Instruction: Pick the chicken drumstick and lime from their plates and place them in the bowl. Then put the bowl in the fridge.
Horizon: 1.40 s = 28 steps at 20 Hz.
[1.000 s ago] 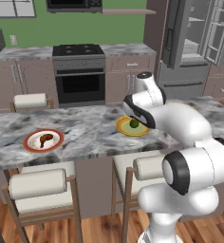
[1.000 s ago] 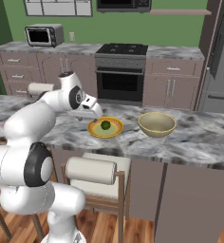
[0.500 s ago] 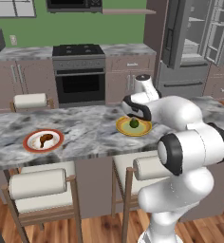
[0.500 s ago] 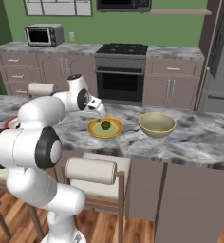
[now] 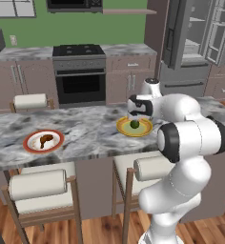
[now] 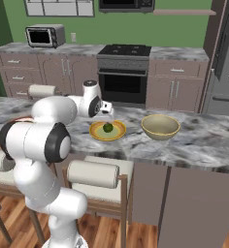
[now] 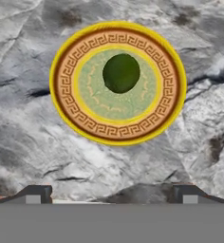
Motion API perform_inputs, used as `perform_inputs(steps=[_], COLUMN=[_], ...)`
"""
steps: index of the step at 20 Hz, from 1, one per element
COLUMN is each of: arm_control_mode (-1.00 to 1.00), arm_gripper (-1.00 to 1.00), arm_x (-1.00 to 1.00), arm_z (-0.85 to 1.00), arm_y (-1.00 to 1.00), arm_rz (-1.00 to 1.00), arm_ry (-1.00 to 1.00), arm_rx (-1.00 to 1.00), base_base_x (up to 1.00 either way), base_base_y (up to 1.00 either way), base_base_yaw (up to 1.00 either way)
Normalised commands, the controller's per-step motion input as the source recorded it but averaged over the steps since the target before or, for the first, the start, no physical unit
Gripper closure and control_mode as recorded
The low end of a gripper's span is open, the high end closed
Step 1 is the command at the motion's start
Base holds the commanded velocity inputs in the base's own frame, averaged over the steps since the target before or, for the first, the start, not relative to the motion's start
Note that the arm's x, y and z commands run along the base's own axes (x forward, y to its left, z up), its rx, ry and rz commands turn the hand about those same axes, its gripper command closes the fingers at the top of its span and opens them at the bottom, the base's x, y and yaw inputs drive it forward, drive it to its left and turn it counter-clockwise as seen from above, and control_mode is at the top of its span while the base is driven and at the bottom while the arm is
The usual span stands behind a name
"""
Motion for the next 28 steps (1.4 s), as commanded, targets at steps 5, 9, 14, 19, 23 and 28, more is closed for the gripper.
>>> perform_inputs(steps=[5, 9, 14, 19, 23, 28], arm_control_mode=[-1.00, -1.00, -1.00, -1.00, -1.00, -1.00], arm_gripper=[-1.00, -1.00, -1.00, -1.00, -1.00, -1.00], arm_x=[0.43, 0.48, 0.48, 0.40, 0.41, 0.44], arm_z=[-0.23, -0.24, -0.24, -0.34, -0.30, -0.23], arm_y=[-0.01, 0.00, 0.03, -0.01, 0.00, 0.00], arm_rz=[0.06, 0.00, 0.00, 0.03, 0.03, 0.03], arm_ry=[0.00, 0.00, 0.00, 0.00, 0.00, 0.00], arm_rx=[0.03, 0.03, 0.00, -0.03, -0.05, -0.01], base_base_x=[0.00, 0.00, 0.00, 0.00, 0.00, 0.00], base_base_y=[0.00, 0.00, 0.00, 0.00, 0.00, 0.00], base_base_yaw=[0.00, 0.00, 0.00, 0.00, 0.00, 0.00])
